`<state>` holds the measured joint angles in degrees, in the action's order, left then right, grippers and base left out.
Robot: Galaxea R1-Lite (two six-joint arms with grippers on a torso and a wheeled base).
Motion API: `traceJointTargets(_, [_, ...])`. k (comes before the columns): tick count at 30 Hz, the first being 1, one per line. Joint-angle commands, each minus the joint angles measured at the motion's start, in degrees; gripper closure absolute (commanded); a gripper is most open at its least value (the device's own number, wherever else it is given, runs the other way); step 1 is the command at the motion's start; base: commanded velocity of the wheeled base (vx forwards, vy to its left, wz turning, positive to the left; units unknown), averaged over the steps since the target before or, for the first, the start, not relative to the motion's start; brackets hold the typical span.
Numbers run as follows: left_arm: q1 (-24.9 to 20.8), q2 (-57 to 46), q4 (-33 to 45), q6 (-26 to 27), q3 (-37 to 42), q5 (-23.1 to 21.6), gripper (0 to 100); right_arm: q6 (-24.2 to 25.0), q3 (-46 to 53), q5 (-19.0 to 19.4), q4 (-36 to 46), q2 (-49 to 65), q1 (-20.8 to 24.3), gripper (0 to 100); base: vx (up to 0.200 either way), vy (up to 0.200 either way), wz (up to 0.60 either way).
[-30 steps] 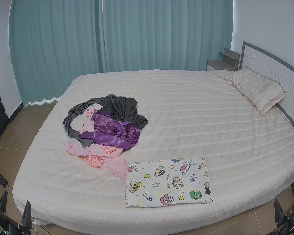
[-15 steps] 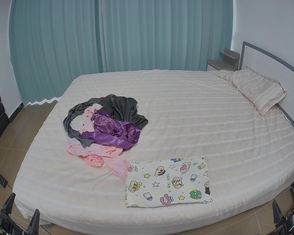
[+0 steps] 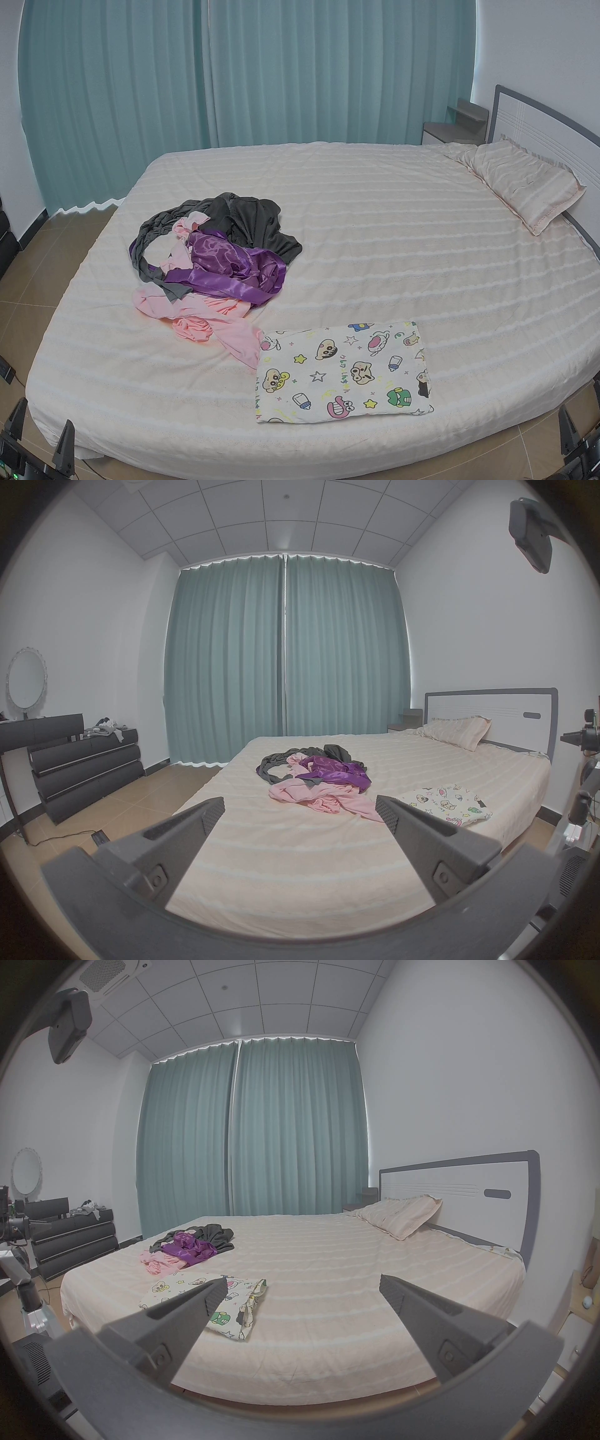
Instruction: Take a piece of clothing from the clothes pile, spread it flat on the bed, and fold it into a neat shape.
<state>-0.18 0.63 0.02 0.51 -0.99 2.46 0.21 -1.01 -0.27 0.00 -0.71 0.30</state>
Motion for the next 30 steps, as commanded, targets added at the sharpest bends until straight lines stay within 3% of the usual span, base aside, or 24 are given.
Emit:
traceJointTargets(1, [0.0,-0.6,0.0,0.0,1.0,0.0,0,0.1,1.0,0.0,0.0,0.7,0.0,0,0.000,0.000,0.00])
traceJointTargets(30, [0.0,-0.6,0.0,-0.2,1.0,0.0,0,-0.1,0.9,-0.3,0.1,0.7,0.0,0,0.000,0.000,0.00])
